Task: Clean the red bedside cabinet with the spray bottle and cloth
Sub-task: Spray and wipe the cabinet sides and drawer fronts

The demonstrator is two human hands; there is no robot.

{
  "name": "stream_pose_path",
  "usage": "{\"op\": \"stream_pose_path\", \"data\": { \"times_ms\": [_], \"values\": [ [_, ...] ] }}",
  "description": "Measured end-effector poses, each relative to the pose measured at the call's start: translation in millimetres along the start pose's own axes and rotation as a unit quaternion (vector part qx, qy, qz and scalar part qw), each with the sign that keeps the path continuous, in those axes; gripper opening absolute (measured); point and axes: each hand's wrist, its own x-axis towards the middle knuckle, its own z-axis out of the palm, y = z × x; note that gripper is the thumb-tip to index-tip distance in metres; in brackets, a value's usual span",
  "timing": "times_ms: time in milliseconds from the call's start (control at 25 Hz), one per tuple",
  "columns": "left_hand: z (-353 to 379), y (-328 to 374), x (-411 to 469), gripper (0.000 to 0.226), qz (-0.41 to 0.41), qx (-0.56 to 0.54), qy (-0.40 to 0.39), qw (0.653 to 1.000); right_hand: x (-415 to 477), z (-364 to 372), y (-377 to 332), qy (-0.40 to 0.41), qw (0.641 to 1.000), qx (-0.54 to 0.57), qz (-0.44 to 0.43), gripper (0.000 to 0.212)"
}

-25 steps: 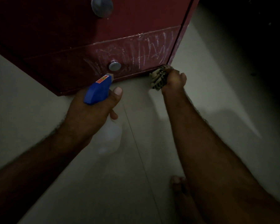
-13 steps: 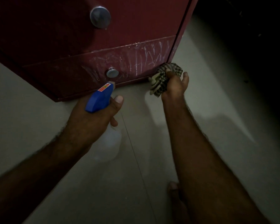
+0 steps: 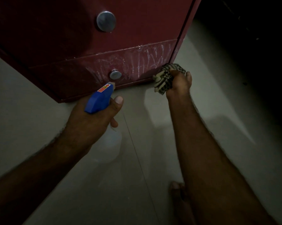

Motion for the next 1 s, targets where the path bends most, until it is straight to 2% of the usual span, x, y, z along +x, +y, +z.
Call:
{"op": "stream_pose_path", "data": {
  "times_ms": [200, 360, 520, 640, 800, 920, 1000],
  "values": [
    [-5, -1, 0, 0.042, 0.001, 0.013, 0.002, 1.0, -3, -4, -3, -0.015, 1.0, 0.002, -0.005, 0.086],
    [-7, 1, -2, 0.024, 0.006, 0.0, -0.01, 1.0, -3, 3, -7, -0.01, 1.0, 0.027, -0.004, 0.087],
    [-2, 6, -4, 0.039, -0.015, 0.012, 0.002, 1.0, -6, 1, -11, -0.018, 0.999, 0.039, -0.006, 0.087],
    [-2, 8, -6, 0.037, -0.017, 0.011, 0.001, 1.0, -7, 5, -13, -0.004, 1.0, 0.025, -0.003, 0.077],
    [-5, 6, -7, 0.047, -0.006, 0.022, 0.001, 1.0, -13, 5, -12, -0.021, 0.999, 0.034, -0.013, 0.084],
    [-8, 5, -9, 0.037, 0.003, 0.017, 0.002, 1.0, -9, 9, -11, -0.016, 1.0, 0.021, 0.004, 0.077],
    [-10, 6, -11, 0.033, 0.001, 0.015, 0.004, 1.0, -17, 10, -15, -0.009, 0.999, 0.031, -0.017, 0.075]
  ]
}}
